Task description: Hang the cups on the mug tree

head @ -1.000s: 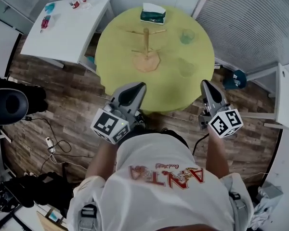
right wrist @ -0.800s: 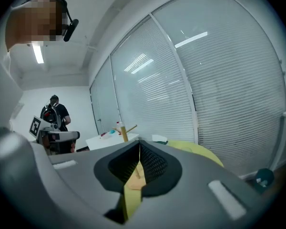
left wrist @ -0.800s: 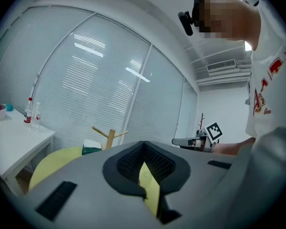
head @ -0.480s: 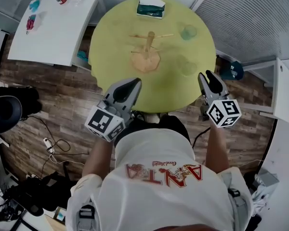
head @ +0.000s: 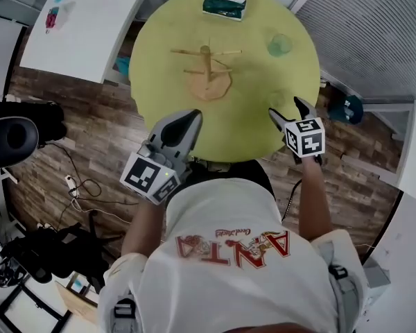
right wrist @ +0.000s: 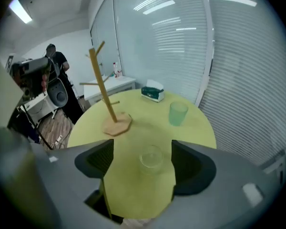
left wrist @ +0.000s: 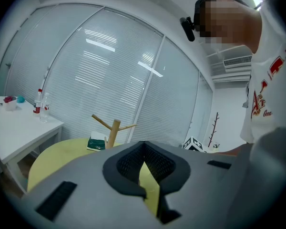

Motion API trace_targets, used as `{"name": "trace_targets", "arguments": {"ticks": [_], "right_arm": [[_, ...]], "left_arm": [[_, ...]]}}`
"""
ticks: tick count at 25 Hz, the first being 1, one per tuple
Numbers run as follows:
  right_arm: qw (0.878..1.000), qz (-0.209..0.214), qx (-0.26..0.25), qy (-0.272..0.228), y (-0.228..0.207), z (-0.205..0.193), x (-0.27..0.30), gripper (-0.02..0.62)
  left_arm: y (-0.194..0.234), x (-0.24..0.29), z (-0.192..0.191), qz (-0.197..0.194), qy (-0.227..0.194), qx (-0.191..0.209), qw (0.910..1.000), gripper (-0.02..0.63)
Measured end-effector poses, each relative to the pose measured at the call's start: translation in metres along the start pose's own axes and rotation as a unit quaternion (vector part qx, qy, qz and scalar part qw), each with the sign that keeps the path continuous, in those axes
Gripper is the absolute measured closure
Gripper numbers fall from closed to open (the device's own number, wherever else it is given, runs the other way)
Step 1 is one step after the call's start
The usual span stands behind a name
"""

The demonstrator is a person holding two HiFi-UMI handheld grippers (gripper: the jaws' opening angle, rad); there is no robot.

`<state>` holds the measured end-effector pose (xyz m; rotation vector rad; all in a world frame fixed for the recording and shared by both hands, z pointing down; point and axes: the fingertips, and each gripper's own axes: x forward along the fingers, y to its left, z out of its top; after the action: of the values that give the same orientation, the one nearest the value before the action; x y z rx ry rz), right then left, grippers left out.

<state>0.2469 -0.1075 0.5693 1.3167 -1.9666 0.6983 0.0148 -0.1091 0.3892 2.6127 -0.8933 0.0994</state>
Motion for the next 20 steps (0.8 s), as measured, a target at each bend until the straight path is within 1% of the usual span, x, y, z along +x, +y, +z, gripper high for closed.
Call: {"name": "trace_targets", "arguments": {"ticks": [2, 5, 10, 14, 17, 20], "right_arm": [[0.999, 0.009, -0.014, 0.033, -0.004, -0.016, 0.023, 0.231], [0.997, 0.017, -0.028, 0.070, -0.008, -0.035, 0.055, 0.221], [0.992, 0.023, -0.039, 0.121, -0.018, -0.058, 0.100, 0.221], [0.992, 0.021, -0.031, 0.118, -0.024, -0.060, 0.115, 0.224], [0.993, 0.026, -0.022, 0.115, -0.022, -0.057, 0.118, 0.262], [0.994, 0.034, -0.023, 0.104, -0.019, -0.051, 0.117, 0.265]], "left_arm": [[0.001, 0.002, -0.002, 0.016, 0.002, -0.003, 0.9999, 0.597], [0.004, -0.001, -0.007, 0.036, 0.007, -0.010, 0.9993, 0.597], [0.007, 0.000, -0.011, 0.053, 0.008, -0.018, 0.9984, 0.597], [0.013, -0.001, -0.010, 0.064, 0.006, -0.020, 0.9977, 0.597], [0.020, -0.004, -0.007, 0.069, 0.006, -0.021, 0.9974, 0.597], [0.026, -0.003, -0.005, 0.070, 0.005, -0.023, 0.9973, 0.597]]}}
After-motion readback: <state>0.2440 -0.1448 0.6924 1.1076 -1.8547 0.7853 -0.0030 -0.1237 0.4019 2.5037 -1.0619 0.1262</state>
